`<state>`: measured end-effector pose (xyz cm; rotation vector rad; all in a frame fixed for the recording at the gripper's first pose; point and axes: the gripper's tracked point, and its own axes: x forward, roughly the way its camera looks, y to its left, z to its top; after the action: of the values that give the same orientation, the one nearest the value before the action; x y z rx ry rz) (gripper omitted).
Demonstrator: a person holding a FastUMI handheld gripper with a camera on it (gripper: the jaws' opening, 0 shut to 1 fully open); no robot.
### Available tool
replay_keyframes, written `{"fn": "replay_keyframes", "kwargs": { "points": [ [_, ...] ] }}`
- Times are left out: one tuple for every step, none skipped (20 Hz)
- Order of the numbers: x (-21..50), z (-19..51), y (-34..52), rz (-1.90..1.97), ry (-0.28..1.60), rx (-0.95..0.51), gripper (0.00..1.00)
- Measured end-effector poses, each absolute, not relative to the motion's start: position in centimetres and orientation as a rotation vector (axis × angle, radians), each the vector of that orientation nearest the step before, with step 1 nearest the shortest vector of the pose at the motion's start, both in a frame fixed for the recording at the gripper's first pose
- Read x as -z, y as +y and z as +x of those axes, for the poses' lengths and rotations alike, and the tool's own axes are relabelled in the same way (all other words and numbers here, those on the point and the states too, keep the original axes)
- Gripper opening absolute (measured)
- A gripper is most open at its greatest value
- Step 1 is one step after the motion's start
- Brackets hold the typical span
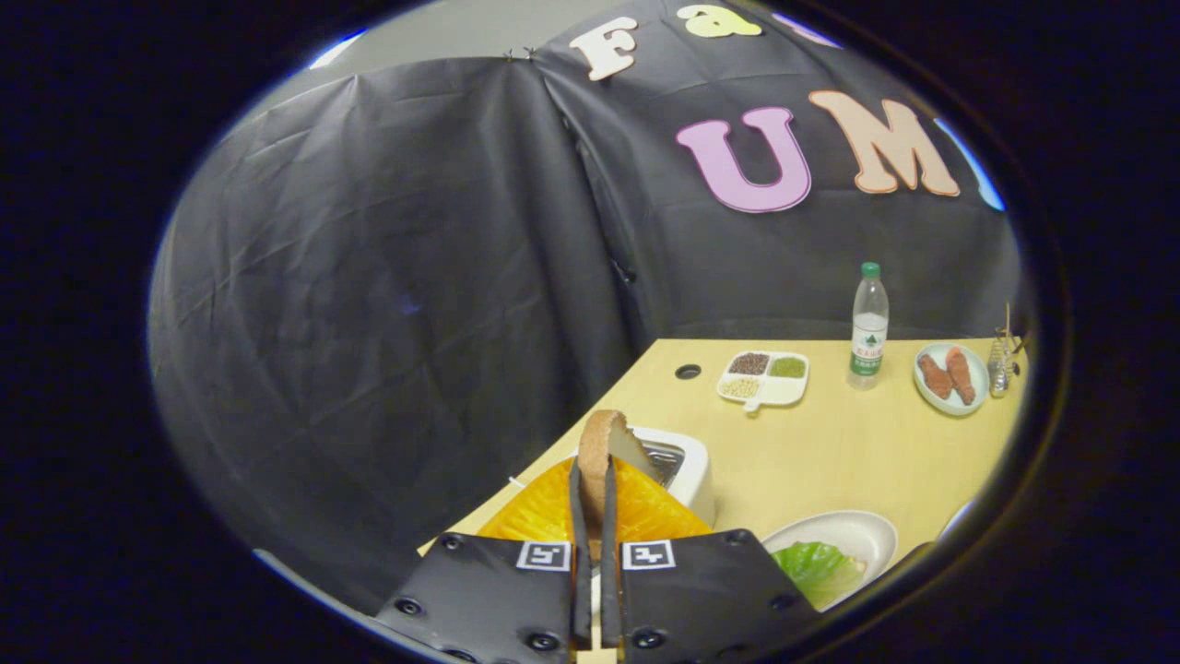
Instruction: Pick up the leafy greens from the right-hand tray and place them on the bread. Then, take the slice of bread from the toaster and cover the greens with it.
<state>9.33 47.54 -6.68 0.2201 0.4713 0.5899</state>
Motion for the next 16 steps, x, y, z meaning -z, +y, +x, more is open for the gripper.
{"fn": "replay_keyframes", "kwargs": {
  "points": [
    [5.9, 9.3, 47.1, 0.237, 0.453, -0.592, 0.07],
    [5.2, 9.3, 46.8, 0.254, 0.434, -0.592, 0.07],
    [4.6, 9.3, 46.2, 0.270, 0.418, -0.587, 0.07],
    [4.0, 9.3, 45.7, 0.292, 0.403, -0.587, 0.07],
    [3.5, 9.2, 45.2, 0.315, 0.393, -0.584, 0.07],
    [3.1, 9.1, 44.4, 0.330, 0.382, -0.573, 0.07],
    [2.9, 9.1, 43.5, 0.336, 0.371, -0.560, 0.07],
    [2.7, 9.1, 42.7, 0.349, 0.361, -0.548, 0.07],
    [2.6, 9.0, 42.0, 0.370, 0.354, -0.542, 0.07],
    [2.6, 8.9, 41.3, 0.389, 0.350, -0.534, 0.07],
    [2.8, 8.8, 40.4, 0.399, 0.348, -0.522, 0.07],
    [3.0, 8.8, 39.4, 0.406, 0.344, -0.506, 0.07],
    [3.6, 8.7, 38.3, 0.411, 0.344, -0.487, 0.07],
    [3.9, 8.6, 37.3, 0.421, 0.342, -0.468, 0.07],
    [4.3, 8.4, 36.3, 0.430, 0.339, -0.449, 0.06],
    [4.9, 8.4, 35.3, 0.442, 0.338, -0.431, 0.06]
  ]
}}
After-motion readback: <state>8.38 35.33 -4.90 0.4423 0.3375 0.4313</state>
